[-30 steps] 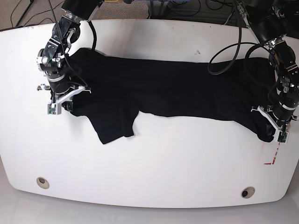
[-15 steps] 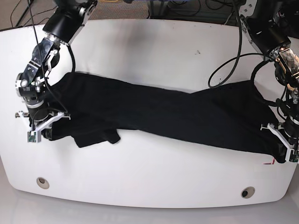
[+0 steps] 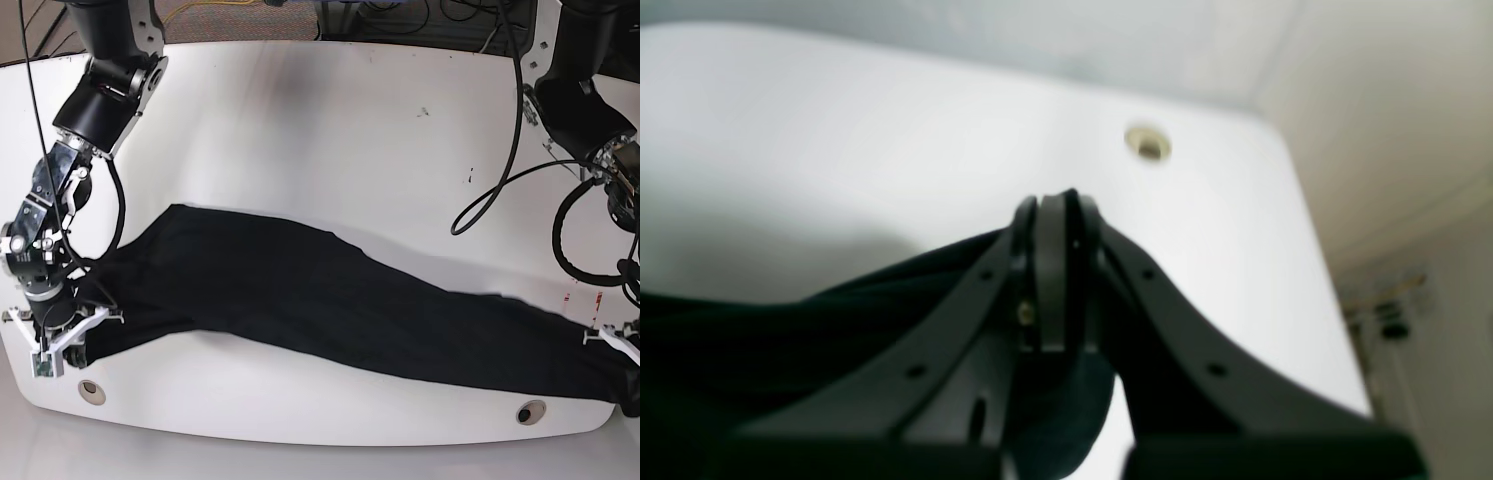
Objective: Layout the t-shirt on the table in an organized manner, then fold the t-shirt properly
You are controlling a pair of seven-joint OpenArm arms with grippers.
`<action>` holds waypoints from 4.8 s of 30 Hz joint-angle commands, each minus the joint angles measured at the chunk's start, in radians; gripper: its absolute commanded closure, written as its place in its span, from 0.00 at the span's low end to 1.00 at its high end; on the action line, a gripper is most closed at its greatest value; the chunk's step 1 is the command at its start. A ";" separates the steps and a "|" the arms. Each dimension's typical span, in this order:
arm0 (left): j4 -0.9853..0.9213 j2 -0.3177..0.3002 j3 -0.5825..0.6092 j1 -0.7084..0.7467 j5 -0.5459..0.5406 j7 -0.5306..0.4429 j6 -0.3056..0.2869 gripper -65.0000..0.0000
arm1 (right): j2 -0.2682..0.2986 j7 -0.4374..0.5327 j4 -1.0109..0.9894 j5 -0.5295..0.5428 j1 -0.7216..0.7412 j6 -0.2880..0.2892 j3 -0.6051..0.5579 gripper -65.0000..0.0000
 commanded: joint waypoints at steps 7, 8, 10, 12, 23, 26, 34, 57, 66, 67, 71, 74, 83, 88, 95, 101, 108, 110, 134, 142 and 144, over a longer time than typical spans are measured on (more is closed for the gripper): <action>0.013 -0.005 0.000 -0.201 -0.001 -0.027 0.006 0.99 | 0.080 -0.017 -0.064 0.003 0.238 -0.007 -0.090 1.00; 0.013 -0.005 0.000 -0.222 -0.001 -0.027 0.006 0.99 | 0.083 -0.020 -0.076 0.003 0.275 -0.007 -0.101 1.00; 0.013 -0.005 0.000 -0.256 -0.001 -0.027 0.006 0.99 | 0.094 -0.022 -0.094 0.000 0.332 -0.007 -0.117 1.00; 0.013 -0.005 0.000 -0.293 -0.001 -0.027 0.006 0.99 | 0.108 -0.022 -0.110 -0.002 0.386 -0.007 -0.133 1.00; -0.015 -0.062 0.000 -0.449 0.000 -0.027 0.006 0.99 | 0.192 -0.022 -0.282 0.006 0.702 -0.007 -0.263 1.00; -0.028 -0.077 0.000 -0.464 -0.001 -0.027 0.006 0.99 | 0.201 -0.022 -0.312 0.006 0.751 -0.007 -0.268 1.00; -0.031 -0.105 -0.002 -0.463 -0.001 -0.027 0.006 0.99 | 0.229 -0.024 -0.354 0.005 0.804 -0.007 -0.268 1.00; 0.051 -0.097 -0.074 -0.087 -0.006 -0.027 -0.001 0.99 | 0.209 -0.162 0.028 0.124 0.200 -0.006 0.007 1.00; 0.067 -0.088 -0.196 0.172 -0.029 -0.029 -0.024 0.99 | 0.089 -0.155 0.156 0.189 -0.170 -0.006 0.171 1.00; 0.067 -0.085 -0.215 0.195 -0.038 -0.029 -0.031 0.99 | 0.079 -0.154 0.162 0.195 -0.196 -0.006 0.180 1.00; 0.065 -0.065 -0.305 0.323 -0.087 -0.030 -0.070 0.99 | 0.008 -0.119 0.185 0.242 -0.351 -0.006 0.228 1.00; 0.065 -0.048 -0.342 0.396 -0.104 -0.030 -0.080 0.99 | -0.026 -0.086 0.185 0.262 -0.438 -0.006 0.240 1.00; 0.059 -0.031 -0.413 0.616 -0.136 -0.032 -0.125 0.99 | -0.129 0.012 0.185 0.279 -0.632 -0.006 0.243 1.00; 0.059 -0.013 -0.425 0.711 -0.136 -0.033 -0.136 0.99 | -0.162 0.047 0.183 0.275 -0.693 -0.006 0.243 1.00; 0.056 -0.011 -0.440 0.800 -0.138 -0.033 -0.136 0.99 | -0.182 0.050 0.183 0.281 -0.742 -0.006 0.243 1.00; 0.056 -0.011 -0.442 0.841 -0.136 -0.033 -0.136 0.99 | -0.204 0.050 0.183 0.273 -0.770 0.004 0.248 1.00; 0.056 -0.011 -0.442 0.886 -0.136 -0.033 -0.136 0.99 | -0.211 0.050 0.183 0.271 -0.790 0.043 0.249 1.00; 0.056 -0.011 -0.442 0.895 -0.135 -0.033 -0.136 0.99 | -0.219 0.052 0.183 0.270 -0.793 0.043 0.251 1.00; 0.058 -0.014 -0.272 0.820 -0.133 -0.029 -0.136 0.38 | -0.225 0.052 0.183 0.270 -0.768 0.042 0.249 1.00; 0.038 0.004 -0.127 0.616 -0.130 -0.029 -0.136 0.39 | -0.225 0.052 0.183 0.270 -0.761 0.040 0.248 1.00; 0.013 0.015 -0.092 0.565 -0.130 -0.029 -0.096 0.39 | -0.225 0.052 0.183 0.270 -0.759 0.039 0.246 1.00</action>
